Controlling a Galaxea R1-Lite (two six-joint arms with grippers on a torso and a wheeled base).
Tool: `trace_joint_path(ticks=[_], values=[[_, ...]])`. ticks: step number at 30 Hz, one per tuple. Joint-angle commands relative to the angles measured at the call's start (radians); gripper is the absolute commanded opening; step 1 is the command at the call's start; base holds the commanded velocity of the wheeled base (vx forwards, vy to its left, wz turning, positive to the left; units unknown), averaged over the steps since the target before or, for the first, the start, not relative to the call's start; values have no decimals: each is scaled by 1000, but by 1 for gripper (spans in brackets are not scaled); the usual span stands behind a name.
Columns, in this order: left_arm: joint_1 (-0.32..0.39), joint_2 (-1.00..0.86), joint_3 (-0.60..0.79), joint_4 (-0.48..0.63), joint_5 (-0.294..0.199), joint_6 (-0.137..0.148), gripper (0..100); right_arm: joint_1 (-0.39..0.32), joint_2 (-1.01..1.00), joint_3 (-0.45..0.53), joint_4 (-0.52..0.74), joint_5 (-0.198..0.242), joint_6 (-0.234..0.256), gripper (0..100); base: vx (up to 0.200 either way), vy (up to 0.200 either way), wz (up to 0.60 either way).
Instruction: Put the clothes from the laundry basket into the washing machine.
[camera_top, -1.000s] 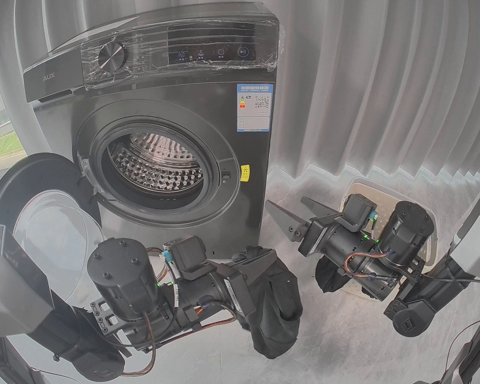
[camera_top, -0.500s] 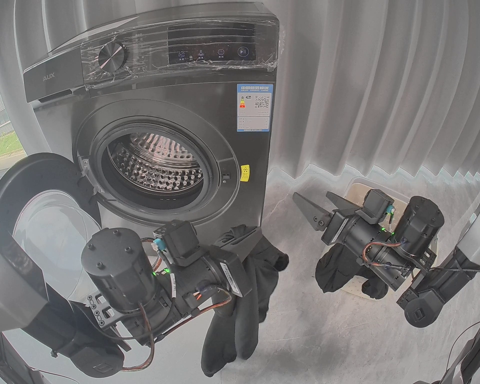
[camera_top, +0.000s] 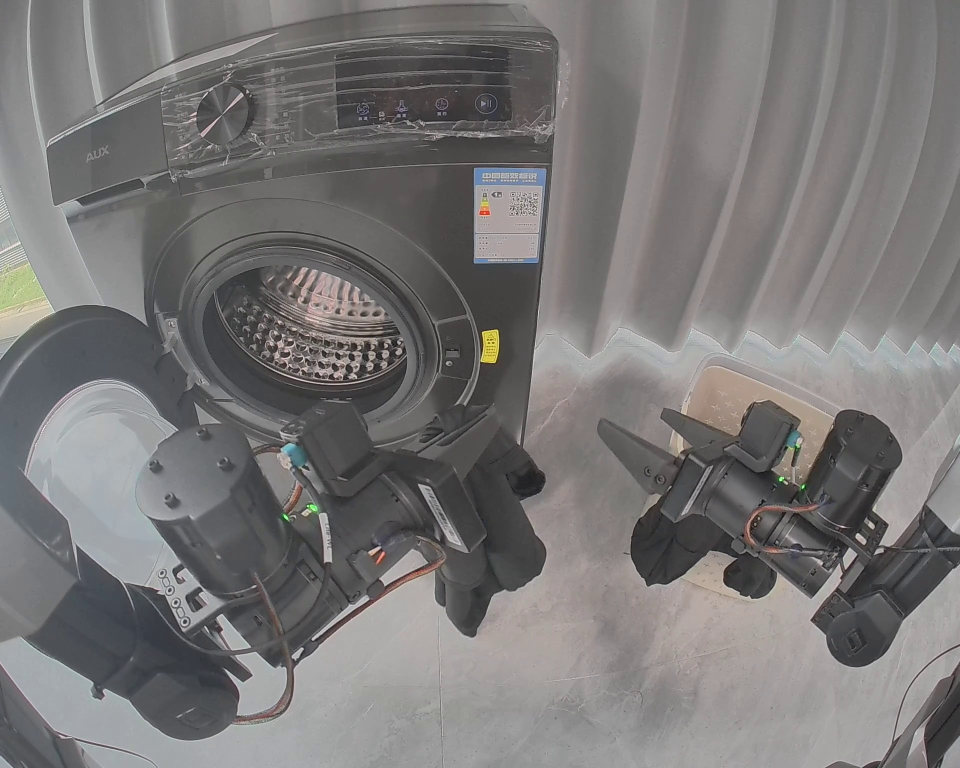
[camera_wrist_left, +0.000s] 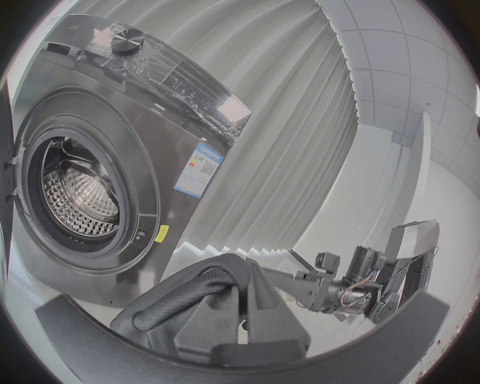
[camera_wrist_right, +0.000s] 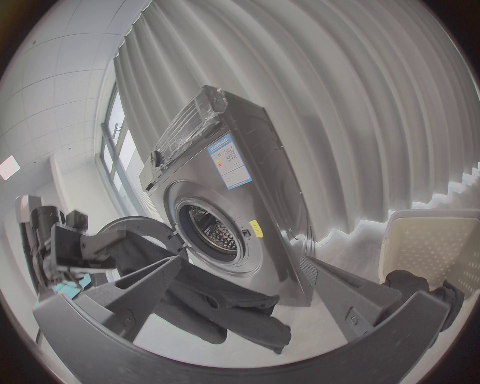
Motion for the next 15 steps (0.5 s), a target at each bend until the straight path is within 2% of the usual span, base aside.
trace_joint_path(ticks=[1,3,4,5,7,15], values=[[-8,-36,-11,3,-5,4,0,-2,-1,42,-13,37,-23,100,0,0,0],[-8,-39,-15,0,-11,5,0,-13,-1,71,-19,83,-57,100,0,0,0],[-8,-39,-15,0,-11,5,0,-13,-1,71,-19,83,-57,100,0,0,0],[-7,-42,-31,-2,-13,5,0,-22,-1,102,-19,126,-75,100,0,0,0],[-8,-47,-48,0,-14,7,0,-22,0,128,-21,159,-92,100,0,0,0],[-13,-50,-106,7,-27,7,0,1,3,140,-21,198,-118,100,0,0,0]])
